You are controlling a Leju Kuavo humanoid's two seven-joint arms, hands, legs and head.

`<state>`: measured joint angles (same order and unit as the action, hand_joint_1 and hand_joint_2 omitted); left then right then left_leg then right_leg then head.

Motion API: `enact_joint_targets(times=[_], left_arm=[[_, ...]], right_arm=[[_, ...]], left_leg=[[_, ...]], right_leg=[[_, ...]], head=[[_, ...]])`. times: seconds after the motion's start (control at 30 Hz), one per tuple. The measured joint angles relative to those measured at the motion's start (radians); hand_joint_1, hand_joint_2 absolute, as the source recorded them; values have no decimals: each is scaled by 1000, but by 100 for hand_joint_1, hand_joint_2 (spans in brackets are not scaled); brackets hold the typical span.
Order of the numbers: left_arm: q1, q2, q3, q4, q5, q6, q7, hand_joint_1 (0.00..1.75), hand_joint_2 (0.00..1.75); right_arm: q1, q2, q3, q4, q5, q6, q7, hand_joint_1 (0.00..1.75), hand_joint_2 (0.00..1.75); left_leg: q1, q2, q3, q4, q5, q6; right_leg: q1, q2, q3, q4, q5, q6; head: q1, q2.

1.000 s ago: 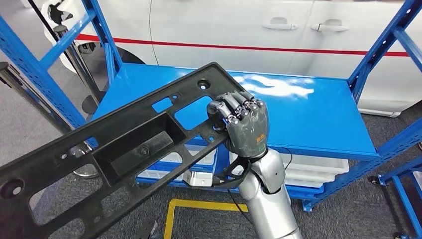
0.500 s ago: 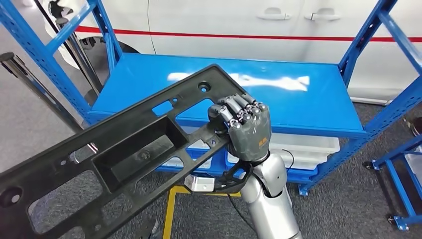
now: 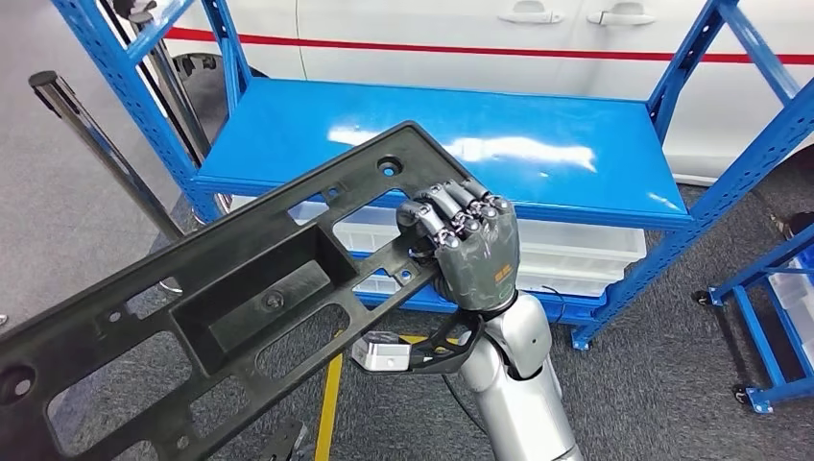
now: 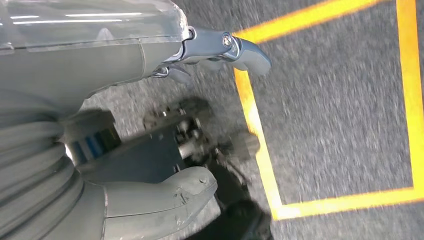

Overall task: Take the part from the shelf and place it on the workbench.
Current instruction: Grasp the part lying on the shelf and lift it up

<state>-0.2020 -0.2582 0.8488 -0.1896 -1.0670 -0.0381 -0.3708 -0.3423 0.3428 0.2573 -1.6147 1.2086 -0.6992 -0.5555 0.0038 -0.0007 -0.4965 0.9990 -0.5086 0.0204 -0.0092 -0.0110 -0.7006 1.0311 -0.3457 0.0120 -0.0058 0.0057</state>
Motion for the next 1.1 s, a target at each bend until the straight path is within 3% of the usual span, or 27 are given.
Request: enact_joint_targets(times=[0.03,0.07,0.13,0.17,0.2,0.23,0.27,0.3,0.33,0.4,0.43,0.5,0.53,0.57,0.63,0.67,0.7,0.77,0.83,0.9,0.93,1.0,1.03,1.1], left_arm=[[0,-1,0,0,0,0,0,0,175],[-1,-2,0,0,1,0,-1,0,175],[-3,-2,0,0,1,0,-1,0,175],[-3,-2,0,0,2,0,-1,0,175],[-3,-2,0,0,2,0,-1,0,175],[-3,-2,0,0,2,0,-1,0,175],[-3,-2,0,0,3,0,-1,0,175],[-4,-2,0,0,3,0,0,0,175],[-4,-2,0,0,3,0,0,0,175],[-4,-2,0,0,3,-1,1,0,175],[-3,-3,0,0,3,-1,1,0,175],[-2,-3,-1,0,3,-1,2,0,175],[-1,-4,-1,0,3,-1,2,0,175],[0,-4,-1,0,3,-1,2,0,175],[2,-4,-1,0,3,-1,2,0,175],[2,-4,-1,0,3,-1,2,0,175],[2,-4,-1,0,3,-1,2,0,175],[2,-4,-1,0,3,-2,2,0,175],[0,-3,-1,0,3,-1,2,0,175],[-5,-3,-1,0,3,-1,1,0,175],[-6,-3,-1,0,3,-1,1,0,175],[-7,-4,-1,0,5,-2,0,0,175],[-7,-5,-1,0,6,-2,-1,0,175],[-8,-7,-1,0,6,-2,-2,0,175]], right_arm=[[0,-1,2,0,1,0,3,175,175],[0,-1,4,0,2,0,6,175,175],[1,-3,7,0,4,0,11,175,175],[1,-4,8,0,5,0,13,175,175],[2,-5,8,0,5,0,13,175,175],[2,-6,8,0,6,0,14,175,175],[2,-6,8,0,6,0,15,175,175],[2,-7,8,0,8,0,15,175,175],[2,-6,8,0,10,0,16,175,175],[1,-6,10,-1,14,0,17,175,175],[1,-5,10,-2,15,0,17,175,175],[1,-5,10,-2,16,0,17,175,175],[1,-5,11,-1,16,0,17,175,175],[1,-5,11,-1,16,0,17,175,175],[2,-5,11,-1,16,0,17,175,175],[2,-5,11,0,16,0,17,175,175],[3,-5,11,0,16,0,17,175,175],[4,-5,11,0,16,0,17,175,175],[4,-5,11,0,15,0,17,175,175],[4,-5,11,-1,16,0,17,175,175],[4,-4,11,-1,17,0,17,175,175],[4,-5,11,-1,18,0,17,175,175],[4,-5,11,0,18,0,18,175,175],[4,-6,11,0,20,0,19,175,175]], left_leg=[[2,2,-9,-2,14,7],[3,5,-21,-5,28,14],[0,7,-52,-4,54,22],[-1,8,-68,-2,66,23],[-2,9,-86,0,78,22],[-3,9,-104,3,89,21],[-3,9,-122,8,99,18],[-3,8,-137,13,108,15],[-4,8,-150,20,115,11],[-6,8,-166,27,131,0],[-5,8,-170,26,141,-6],[-1,7,-180,27,145,-18],[1,6,-189,41,123,-24],[2,6,-202,73,83,-29],[5,6,-231,185,-18,-37],[6,6,-241,244,-51,-40],[6,6,-240,287,-58,-41],[6,6,-195,283,-16,-38],[4,5,-91,166,17,-30],[-1,4,-4,39,0,-20],[-5,4,11,8,-8,-16],[-5,7,6,-13,9,-6],[-3,9,0,-19,23,1],[1,13,-21,-28,50,15]], right_leg=[[-1,3,-9,18,-28,5],[-2,5,-21,55,-75,8],[-4,7,-45,171,-181,13],[-4,7,-50,228,-206,15],[-4,7,-45,264,-204,15],[-4,7,-27,272,-183,15],[-4,7,8,248,-157,13],[-4,7,57,198,-143,10],[-2,8,110,130,-149,7],[4,9,178,28,-177,-3],[8,10,185,6,-183,-9],[7,8,172,0,-165,-26],[6,7,162,-2,-153,-35],[4,5,151,-4,-141,-43],[5,4,125,-4,-119,-51],[6,3,110,-3,-108,-52],[7,3,94,-2,-96,-52],[8,2,61,1,-73,-50],[9,3,35,5,-52,-45],[9,2,24,4,-32,-35],[9,0,22,0,-22,-30],[7,1,18,-9,-4,-18],[7,3,10,-1,-18,-12],[5,9,-16,69,-98,-2]], head=[[0,0],[1,0],[1,0],[1,0],[1,0],[1,0],[1,0],[1,0],[0,0],[0,0],[0,0],[0,0],[0,0],[0,0],[0,0],[0,0],[0,0],[0,0],[0,0],[0,0],[0,0],[0,0],[0,0],[1,0]])
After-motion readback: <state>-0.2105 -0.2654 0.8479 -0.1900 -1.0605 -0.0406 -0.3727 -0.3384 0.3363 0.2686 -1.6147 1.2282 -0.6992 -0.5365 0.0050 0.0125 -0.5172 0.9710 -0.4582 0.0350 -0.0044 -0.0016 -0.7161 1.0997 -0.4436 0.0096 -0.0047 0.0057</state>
